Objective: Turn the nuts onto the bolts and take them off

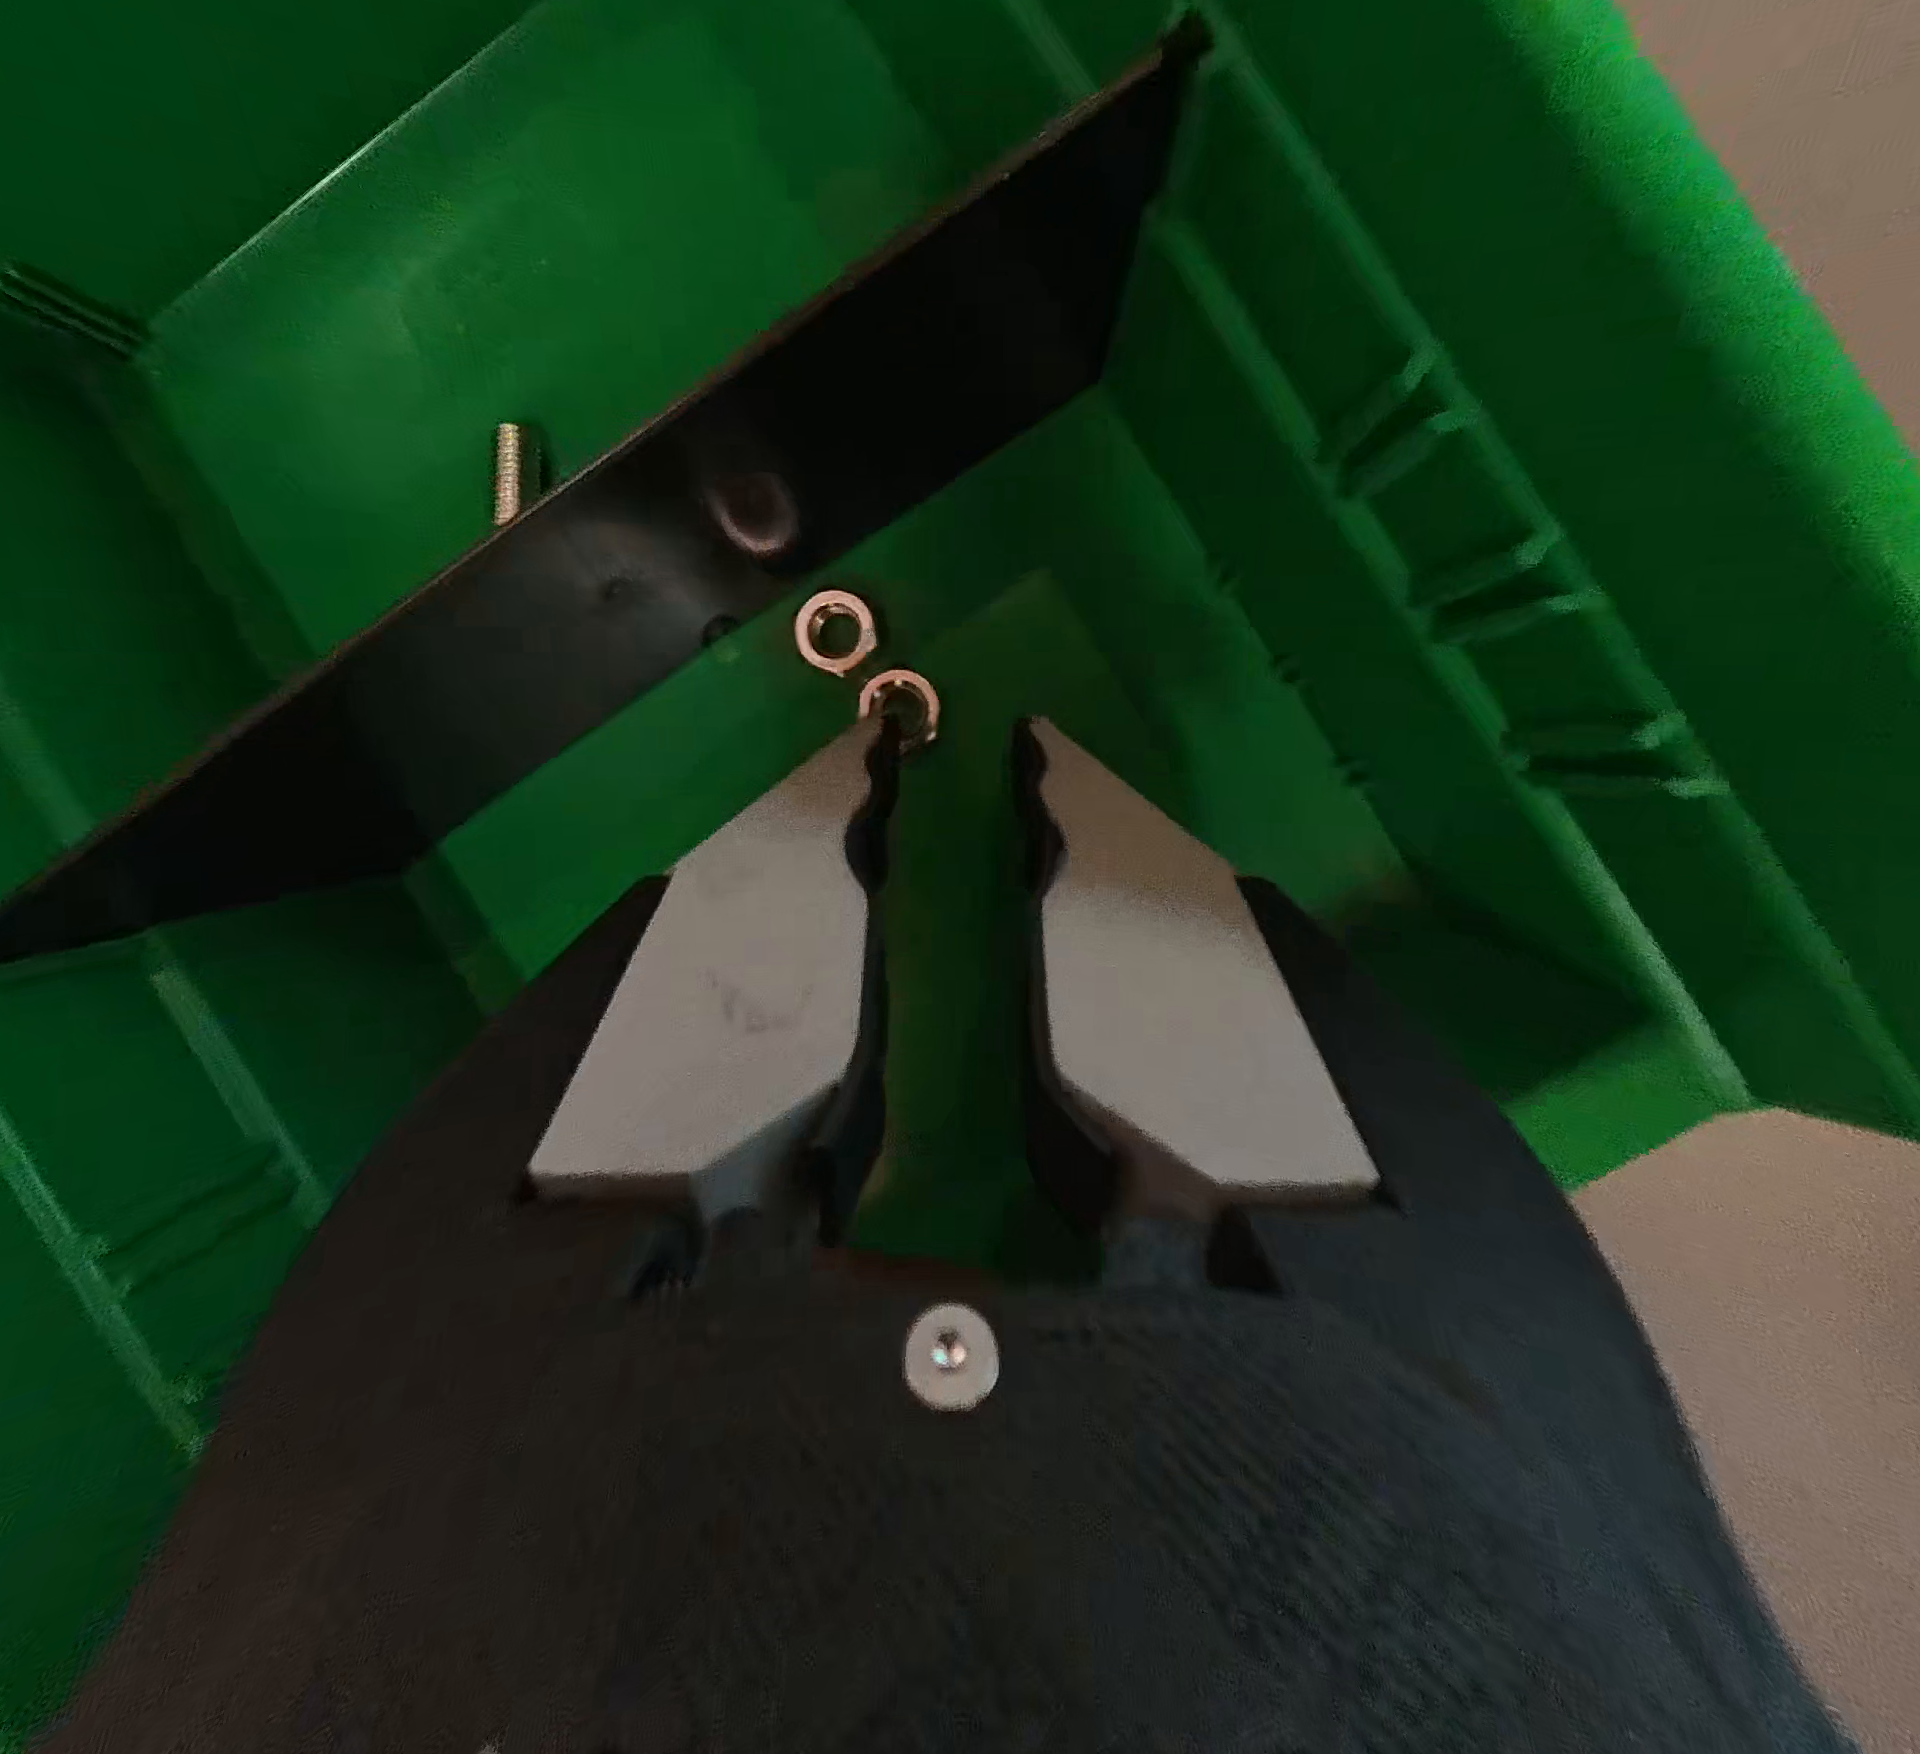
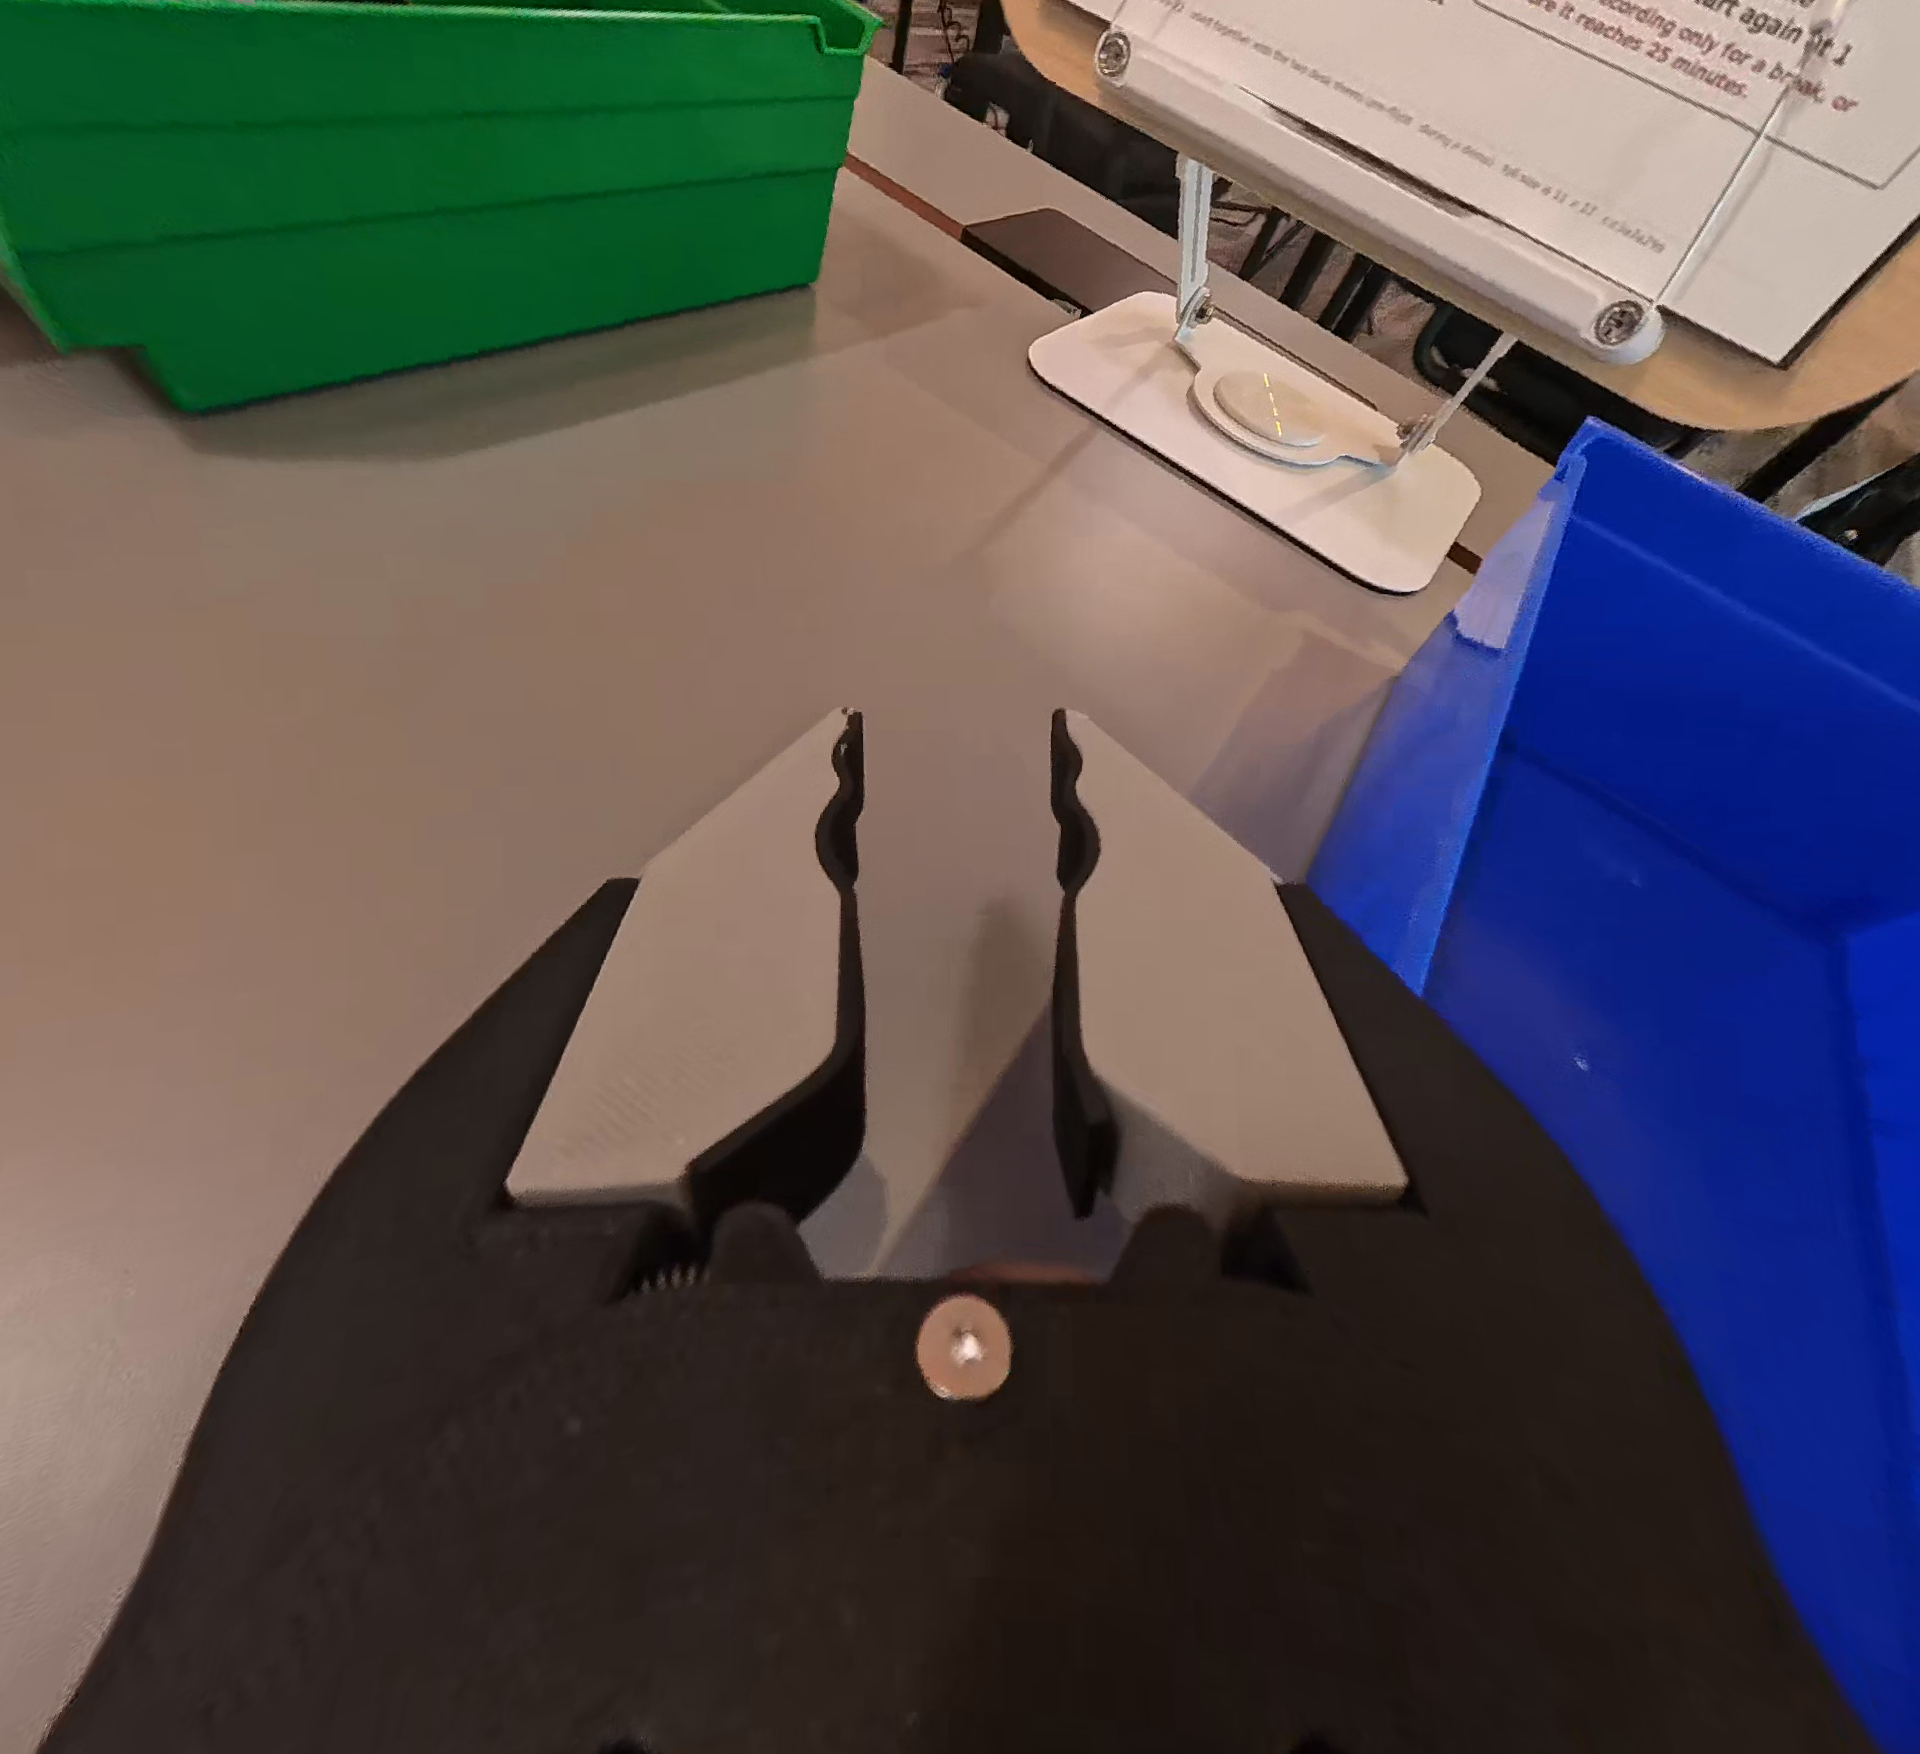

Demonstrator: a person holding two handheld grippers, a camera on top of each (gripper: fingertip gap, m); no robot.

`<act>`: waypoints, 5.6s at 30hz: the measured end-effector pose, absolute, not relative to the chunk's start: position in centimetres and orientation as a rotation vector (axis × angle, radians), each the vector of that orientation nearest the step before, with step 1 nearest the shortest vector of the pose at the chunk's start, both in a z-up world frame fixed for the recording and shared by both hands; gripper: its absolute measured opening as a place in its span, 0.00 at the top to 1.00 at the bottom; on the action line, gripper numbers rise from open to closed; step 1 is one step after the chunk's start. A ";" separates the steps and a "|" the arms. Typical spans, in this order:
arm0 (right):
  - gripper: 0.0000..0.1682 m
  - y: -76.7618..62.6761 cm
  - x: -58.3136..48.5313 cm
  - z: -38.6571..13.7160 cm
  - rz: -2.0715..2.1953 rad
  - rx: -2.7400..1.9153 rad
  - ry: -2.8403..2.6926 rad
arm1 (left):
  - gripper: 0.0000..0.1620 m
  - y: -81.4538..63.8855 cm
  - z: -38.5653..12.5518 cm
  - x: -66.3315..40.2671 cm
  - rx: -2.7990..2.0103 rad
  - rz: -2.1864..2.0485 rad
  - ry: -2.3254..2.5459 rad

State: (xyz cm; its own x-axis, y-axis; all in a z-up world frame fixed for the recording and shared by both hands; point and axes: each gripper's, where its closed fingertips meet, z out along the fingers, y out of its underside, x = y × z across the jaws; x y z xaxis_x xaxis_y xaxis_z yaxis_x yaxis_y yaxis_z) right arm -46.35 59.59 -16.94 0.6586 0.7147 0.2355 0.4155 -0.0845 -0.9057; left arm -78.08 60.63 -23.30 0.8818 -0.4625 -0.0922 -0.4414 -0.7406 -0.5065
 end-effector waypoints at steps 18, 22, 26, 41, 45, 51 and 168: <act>0.80 59.2 -46.8 -16.8 0.324 -1.693 -0.943 | 0.98 62.8 -13.0 -76.1 -2.194 -0.122 0.604; 0.80 59.2 -47.0 -16.8 0.310 -1.689 -0.953 | 0.98 60.0 -6.0 -69.3 -1.971 -0.333 0.731; 0.80 59.2 -46.9 -16.9 0.299 -1.692 -0.955 | 0.98 56.8 -9.6 -61.8 -2.053 -0.376 1.004; 0.80 59.1 -46.9 -16.8 0.279 -1.675 -0.973 | 0.87 55.5 -21.3 -57.5 -2.306 -0.239 1.257; 0.80 59.1 -46.9 -16.8 0.281 -1.675 -0.971 | 0.86 55.4 -18.2 -58.9 -2.180 -0.135 1.188; 0.80 59.1 -46.8 -16.7 0.308 -1.677 -0.955 | 0.83 52.2 -15.4 -64.4 -2.119 -0.107 1.096; 0.79 50.3 -53.4 -15.8 0.690 -1.437 -1.220 | 0.86 42.3 -24.1 -79.6 -2.385 -0.151 2.092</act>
State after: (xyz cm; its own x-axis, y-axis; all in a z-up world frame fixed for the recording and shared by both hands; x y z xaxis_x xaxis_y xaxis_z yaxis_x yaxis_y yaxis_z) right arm -53.41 50.28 -15.84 0.3065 0.9305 0.2004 0.3077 0.1024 -0.9460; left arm -79.63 42.26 -24.05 0.1281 -0.9873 0.0937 -0.9906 -0.1320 -0.0369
